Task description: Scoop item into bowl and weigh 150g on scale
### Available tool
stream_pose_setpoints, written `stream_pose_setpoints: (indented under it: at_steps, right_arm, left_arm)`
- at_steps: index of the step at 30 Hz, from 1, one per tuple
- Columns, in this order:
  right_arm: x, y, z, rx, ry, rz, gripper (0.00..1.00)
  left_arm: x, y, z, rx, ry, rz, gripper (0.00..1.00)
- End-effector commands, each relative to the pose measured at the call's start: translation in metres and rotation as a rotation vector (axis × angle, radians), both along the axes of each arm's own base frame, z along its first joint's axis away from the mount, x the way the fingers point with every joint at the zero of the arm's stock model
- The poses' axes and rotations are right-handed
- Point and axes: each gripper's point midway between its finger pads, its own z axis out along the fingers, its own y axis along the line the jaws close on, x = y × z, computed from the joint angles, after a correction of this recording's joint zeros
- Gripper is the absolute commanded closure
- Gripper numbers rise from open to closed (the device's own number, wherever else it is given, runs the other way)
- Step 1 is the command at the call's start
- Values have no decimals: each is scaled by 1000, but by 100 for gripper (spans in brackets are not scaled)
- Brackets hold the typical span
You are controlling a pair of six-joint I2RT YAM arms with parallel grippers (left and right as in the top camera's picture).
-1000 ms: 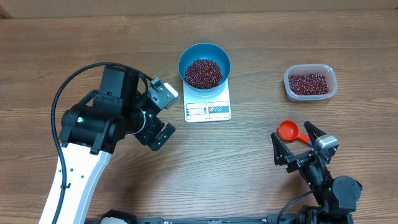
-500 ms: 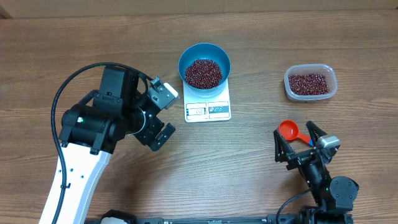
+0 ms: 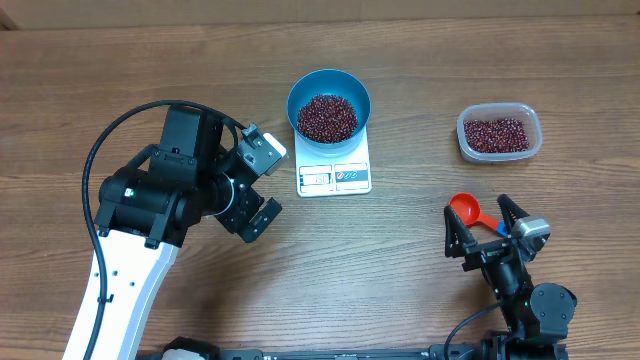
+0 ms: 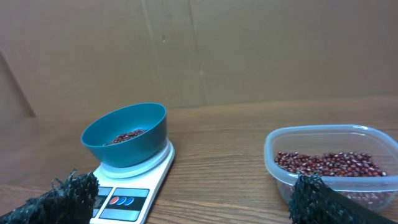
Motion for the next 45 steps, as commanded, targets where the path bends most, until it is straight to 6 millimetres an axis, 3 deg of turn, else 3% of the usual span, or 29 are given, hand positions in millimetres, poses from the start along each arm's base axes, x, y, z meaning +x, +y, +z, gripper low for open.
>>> stream_pose_setpoints:
  at_steps: [1,45]
  right_arm:
    - [3,-12,-2,56,11,-72,0]
    - [4,-18,-3,67,14,-107,0]
  left_arm:
    - [0,-2,0,-20,9,4,0]
    - [0,-2,0,-20,9,4,0]
